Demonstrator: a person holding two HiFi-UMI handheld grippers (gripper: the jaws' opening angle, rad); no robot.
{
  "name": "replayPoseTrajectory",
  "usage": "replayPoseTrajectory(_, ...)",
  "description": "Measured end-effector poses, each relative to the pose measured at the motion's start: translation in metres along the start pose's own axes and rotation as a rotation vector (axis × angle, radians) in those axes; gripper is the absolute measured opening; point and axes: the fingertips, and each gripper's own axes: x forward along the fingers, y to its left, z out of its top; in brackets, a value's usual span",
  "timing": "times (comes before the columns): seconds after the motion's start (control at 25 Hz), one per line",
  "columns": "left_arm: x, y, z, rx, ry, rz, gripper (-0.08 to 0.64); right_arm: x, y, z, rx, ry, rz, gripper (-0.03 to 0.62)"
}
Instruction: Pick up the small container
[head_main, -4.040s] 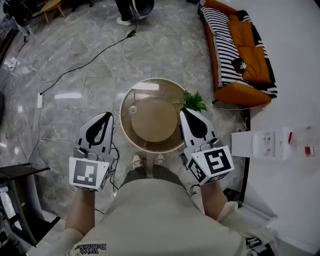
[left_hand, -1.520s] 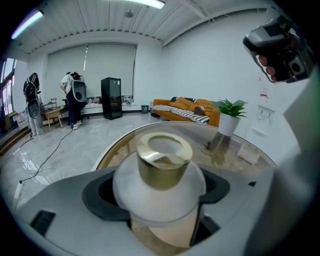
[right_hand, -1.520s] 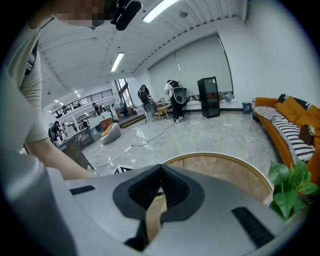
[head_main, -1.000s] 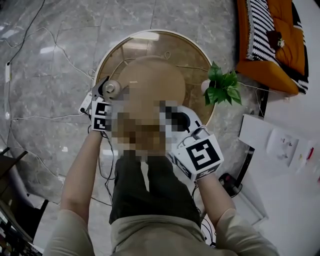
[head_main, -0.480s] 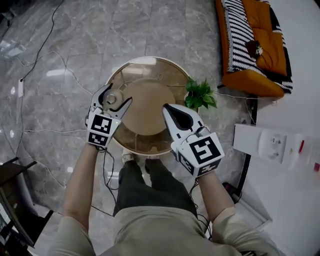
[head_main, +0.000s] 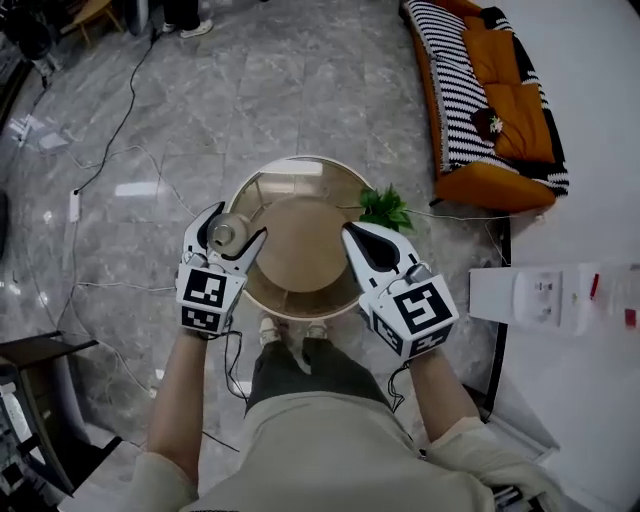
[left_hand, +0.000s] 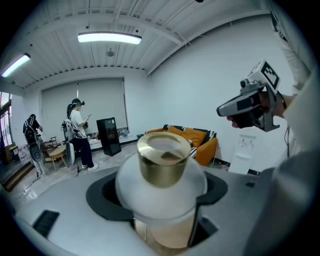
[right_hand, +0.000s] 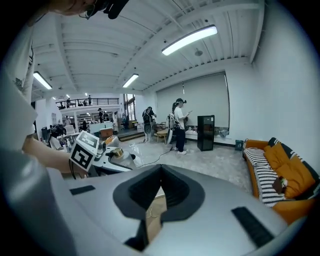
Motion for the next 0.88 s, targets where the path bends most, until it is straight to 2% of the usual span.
replayPoseTrajectory(0.16, -0.047, -0.015, 0.038, -0.023, -0.032, 0.004, 0.336, -0.038, 0.013, 0.032, -0.034, -0.049, 0.006, -0.003)
replayPoseTrajectory(0.44, -0.11, -0.049, 0.09, 0.048, -0.098, -0.031, 0.336, -0.088, 0.031, 0.065, -0.072, -0.106, 0.005, -0.003)
replayPoseTrajectory(0.64, -0.142, -0.066, 0.104, 0.082, -0.125, -0.048, 0.336, -0.098, 0.051, 0.06, -0.044, -0.107, 0.033, -0.003)
replayPoseTrajectory(0.88, -0.169, -0.082, 0.1, 0.073, -0.135, -0.075, 0.337, -0.101, 0.072, 0.052, -0.049, -0.078, 0.043, -0.003)
